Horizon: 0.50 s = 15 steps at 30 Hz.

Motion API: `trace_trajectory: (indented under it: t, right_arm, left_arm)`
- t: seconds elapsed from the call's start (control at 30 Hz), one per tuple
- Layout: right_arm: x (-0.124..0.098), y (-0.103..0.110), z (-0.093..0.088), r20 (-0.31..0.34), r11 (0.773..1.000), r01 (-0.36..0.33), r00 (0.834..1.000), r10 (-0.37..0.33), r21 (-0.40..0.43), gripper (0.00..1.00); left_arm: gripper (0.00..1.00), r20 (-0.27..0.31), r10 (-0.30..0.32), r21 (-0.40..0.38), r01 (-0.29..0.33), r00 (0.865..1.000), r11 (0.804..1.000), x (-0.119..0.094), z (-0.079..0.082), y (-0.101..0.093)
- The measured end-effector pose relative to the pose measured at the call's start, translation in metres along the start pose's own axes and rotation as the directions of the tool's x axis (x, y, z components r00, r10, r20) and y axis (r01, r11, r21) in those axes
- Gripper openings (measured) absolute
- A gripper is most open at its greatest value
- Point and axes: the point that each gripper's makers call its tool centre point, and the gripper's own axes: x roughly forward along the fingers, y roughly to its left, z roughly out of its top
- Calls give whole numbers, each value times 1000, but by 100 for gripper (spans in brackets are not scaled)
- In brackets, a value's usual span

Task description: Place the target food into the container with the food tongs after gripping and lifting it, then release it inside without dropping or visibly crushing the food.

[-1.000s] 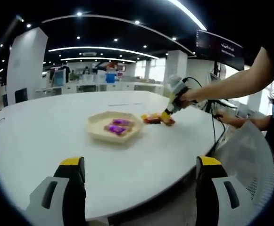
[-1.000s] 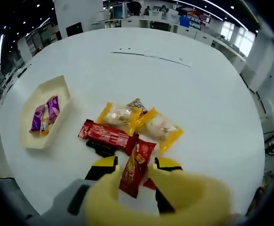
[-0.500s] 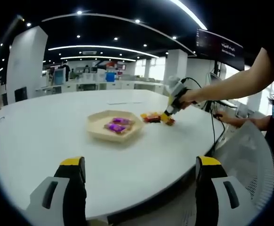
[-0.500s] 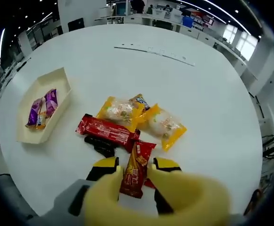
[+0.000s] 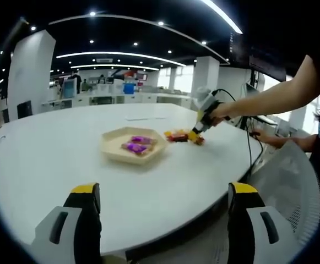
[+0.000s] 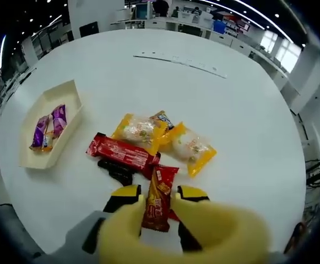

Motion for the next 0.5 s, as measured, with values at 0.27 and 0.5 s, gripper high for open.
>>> trace_trajectory:
  t: [0.27, 0.5]
  right_arm:
    - [-2, 0, -4, -29, 999, -22, 999, 23, 30, 24]
    - [-10, -1, 6, -13, 999, -25, 1000, 25, 19, 24]
  left_arm:
    - [92, 2, 4, 2, -4, 1000, 1000, 0, 0, 0]
    - [92, -8, -7, 8, 8, 1000, 1000, 1, -1, -1]
